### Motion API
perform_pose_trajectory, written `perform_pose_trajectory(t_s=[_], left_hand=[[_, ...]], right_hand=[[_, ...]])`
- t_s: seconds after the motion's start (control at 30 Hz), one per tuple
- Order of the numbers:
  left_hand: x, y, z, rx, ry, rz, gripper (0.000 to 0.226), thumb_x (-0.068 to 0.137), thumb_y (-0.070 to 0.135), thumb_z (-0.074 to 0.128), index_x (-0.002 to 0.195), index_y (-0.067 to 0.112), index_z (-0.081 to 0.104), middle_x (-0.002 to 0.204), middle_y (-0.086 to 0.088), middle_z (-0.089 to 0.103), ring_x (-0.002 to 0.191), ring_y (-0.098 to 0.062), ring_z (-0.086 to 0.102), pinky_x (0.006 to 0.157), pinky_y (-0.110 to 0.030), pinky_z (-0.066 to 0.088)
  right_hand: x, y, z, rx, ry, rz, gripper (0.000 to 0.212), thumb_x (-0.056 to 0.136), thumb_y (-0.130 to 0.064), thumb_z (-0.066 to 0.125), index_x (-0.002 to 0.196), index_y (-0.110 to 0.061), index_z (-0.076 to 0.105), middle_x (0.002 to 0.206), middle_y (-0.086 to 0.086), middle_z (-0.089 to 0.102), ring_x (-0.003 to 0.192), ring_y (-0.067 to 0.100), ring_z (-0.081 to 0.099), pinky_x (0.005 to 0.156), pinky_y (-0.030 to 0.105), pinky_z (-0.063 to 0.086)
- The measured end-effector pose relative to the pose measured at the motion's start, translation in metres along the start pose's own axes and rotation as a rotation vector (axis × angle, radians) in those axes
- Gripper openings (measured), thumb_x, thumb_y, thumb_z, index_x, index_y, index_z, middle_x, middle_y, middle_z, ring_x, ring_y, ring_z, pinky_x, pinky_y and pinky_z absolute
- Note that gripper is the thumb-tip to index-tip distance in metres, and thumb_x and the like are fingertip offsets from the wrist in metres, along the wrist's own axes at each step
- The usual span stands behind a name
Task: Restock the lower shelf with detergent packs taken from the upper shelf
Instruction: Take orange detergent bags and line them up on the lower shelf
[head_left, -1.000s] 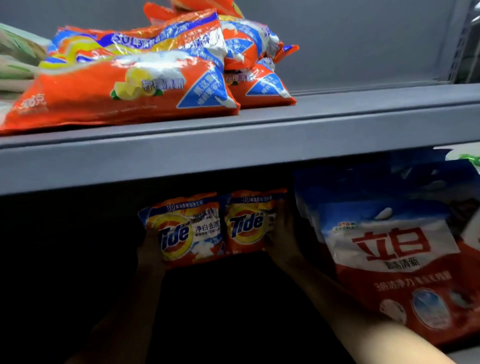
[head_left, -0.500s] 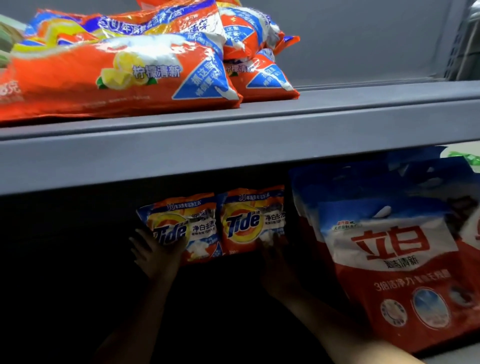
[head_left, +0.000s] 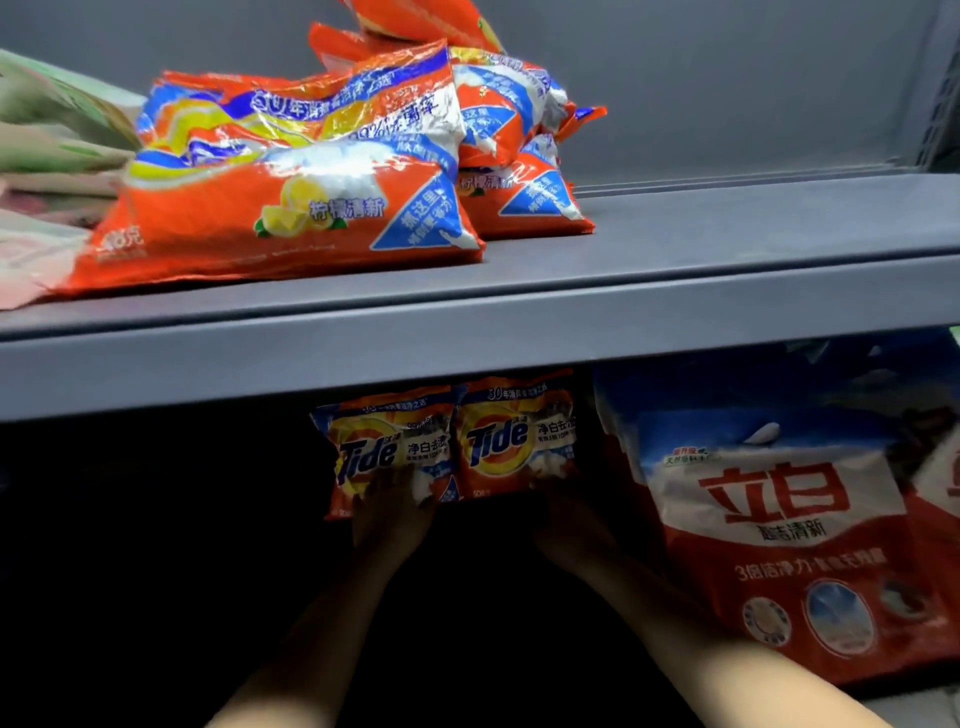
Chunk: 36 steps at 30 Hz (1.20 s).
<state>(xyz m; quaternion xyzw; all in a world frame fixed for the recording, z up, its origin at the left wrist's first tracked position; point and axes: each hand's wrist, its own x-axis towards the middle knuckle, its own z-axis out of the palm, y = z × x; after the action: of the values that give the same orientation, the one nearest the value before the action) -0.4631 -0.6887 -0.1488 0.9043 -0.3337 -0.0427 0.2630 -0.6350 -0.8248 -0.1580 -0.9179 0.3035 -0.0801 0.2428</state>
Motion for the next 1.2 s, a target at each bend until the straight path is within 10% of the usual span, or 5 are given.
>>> perform_pose_trajectory(t_s=[0.27,0.53,0.9,1.07,1.2], left_hand=[[-0.088,0.047,-0.049,0.127,-0.088,-0.021,0.046,0.097,0.054,0.037,0.123,0.020,0.056,0.126,-0.005,0.058,0.118,-0.024,0.053,0.099,-0.034,0.040],[-0.172,0.087,-0.093,0.247,-0.129,-0.078,0.049,0.092,0.057,0.046,0.130,0.028,0.054,0.135,0.002,0.055,0.122,-0.019,0.052,0.100,-0.028,0.042],[-0.250,0.150,-0.234,-0.080,0.380,0.166,0.044,0.083,0.064,0.048,0.070,0.025,0.064,0.061,0.013,0.062,0.062,-0.006,0.058,0.065,-0.033,0.050],[-0.216,0.151,-0.299,-0.294,0.723,0.245,0.037,0.078,0.052,0.051,0.069,0.018,0.063,0.065,0.005,0.063,0.068,-0.018,0.057,0.066,-0.035,0.042],[-0.155,0.134,-0.333,-0.209,0.616,0.066,0.032,0.086,0.041,0.059,0.106,0.016,0.065,0.101,-0.001,0.066,0.098,-0.024,0.058,0.081,-0.034,0.043]], right_hand=[[-0.058,-0.023,-0.054,0.068,-0.028,-0.039,0.042,0.098,-0.050,0.038,0.129,-0.025,0.050,0.129,0.001,0.056,0.120,0.021,0.052,0.100,0.039,0.043],[-0.133,-0.051,-0.095,-0.009,0.004,-0.068,0.039,0.094,-0.043,0.047,0.132,-0.035,0.049,0.136,-0.001,0.051,0.122,0.024,0.050,0.102,0.036,0.042],[-0.199,-0.118,-0.210,0.192,0.145,-0.397,0.022,0.087,-0.053,0.051,0.083,-0.037,0.066,0.080,-0.021,0.067,0.079,-0.002,0.061,0.070,0.022,0.049],[-0.206,-0.149,-0.248,0.316,0.239,-0.456,0.024,0.085,-0.048,0.055,0.074,-0.031,0.066,0.071,-0.017,0.068,0.066,-0.003,0.061,0.065,0.022,0.049],[-0.183,-0.169,-0.272,0.320,0.372,-0.394,0.023,0.088,-0.039,0.057,0.076,-0.022,0.067,0.076,-0.004,0.070,0.074,0.014,0.067,0.077,0.037,0.054]])
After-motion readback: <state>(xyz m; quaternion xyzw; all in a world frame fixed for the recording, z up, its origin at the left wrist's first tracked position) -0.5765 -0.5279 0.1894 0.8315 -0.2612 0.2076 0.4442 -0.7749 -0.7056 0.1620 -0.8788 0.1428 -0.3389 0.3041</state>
